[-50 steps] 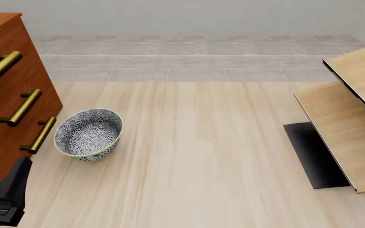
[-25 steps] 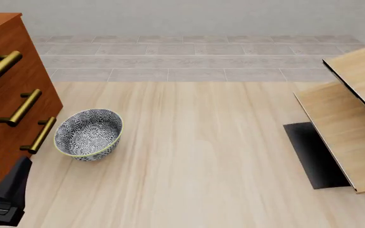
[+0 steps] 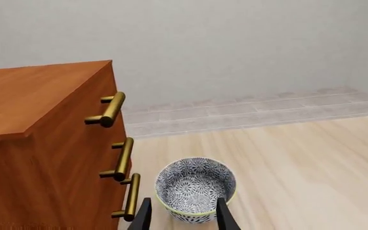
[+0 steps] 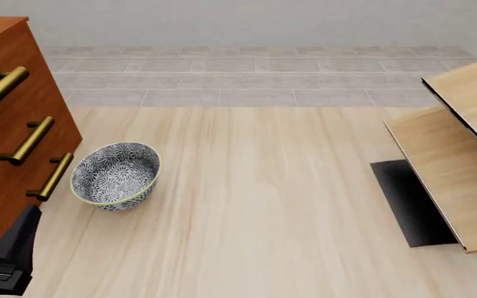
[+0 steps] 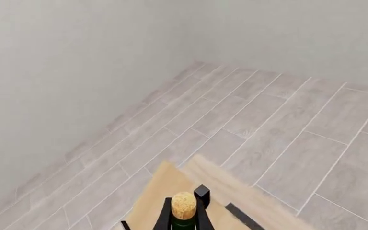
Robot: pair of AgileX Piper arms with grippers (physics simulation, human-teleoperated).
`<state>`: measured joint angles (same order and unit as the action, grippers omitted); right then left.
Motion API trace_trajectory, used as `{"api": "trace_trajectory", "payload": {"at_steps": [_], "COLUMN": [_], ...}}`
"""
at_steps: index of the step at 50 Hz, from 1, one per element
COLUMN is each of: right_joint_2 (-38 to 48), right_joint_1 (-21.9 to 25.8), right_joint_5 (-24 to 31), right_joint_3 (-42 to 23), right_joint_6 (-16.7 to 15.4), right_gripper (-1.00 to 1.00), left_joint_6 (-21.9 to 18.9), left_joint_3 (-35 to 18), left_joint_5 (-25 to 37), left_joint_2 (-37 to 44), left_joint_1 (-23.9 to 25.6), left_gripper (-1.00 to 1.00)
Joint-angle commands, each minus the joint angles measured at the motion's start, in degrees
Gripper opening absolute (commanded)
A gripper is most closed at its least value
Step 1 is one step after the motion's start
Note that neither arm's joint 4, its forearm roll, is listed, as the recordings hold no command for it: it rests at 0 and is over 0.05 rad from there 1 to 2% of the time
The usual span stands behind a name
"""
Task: Put the wine bottle on the wine rack.
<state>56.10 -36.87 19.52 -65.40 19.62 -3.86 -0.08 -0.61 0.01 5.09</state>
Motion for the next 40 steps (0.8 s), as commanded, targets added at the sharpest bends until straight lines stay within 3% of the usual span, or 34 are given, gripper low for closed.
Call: {"api": "trace_trajectory", "payload": {"at_steps": [1, 40], "right_joint_2": [3.3, 13.7], "right_joint_1": [-1.6, -8.3], "right_joint_5": [-1.0, -7.8], "right_joint_3": [3.8, 3.7], "right_joint_6": [0.8, -1.9], "right_gripper": [-1.0, -1.0], "left_joint_6": [0.1, 0.1], "left_joint_3": [0.0, 0.0], "left_joint_5": [0.0, 0.2], "left_joint_2": [0.0, 0.0], "left_joint_1": [-0.1, -0.6], "left_gripper": [1.0, 1.0]}}
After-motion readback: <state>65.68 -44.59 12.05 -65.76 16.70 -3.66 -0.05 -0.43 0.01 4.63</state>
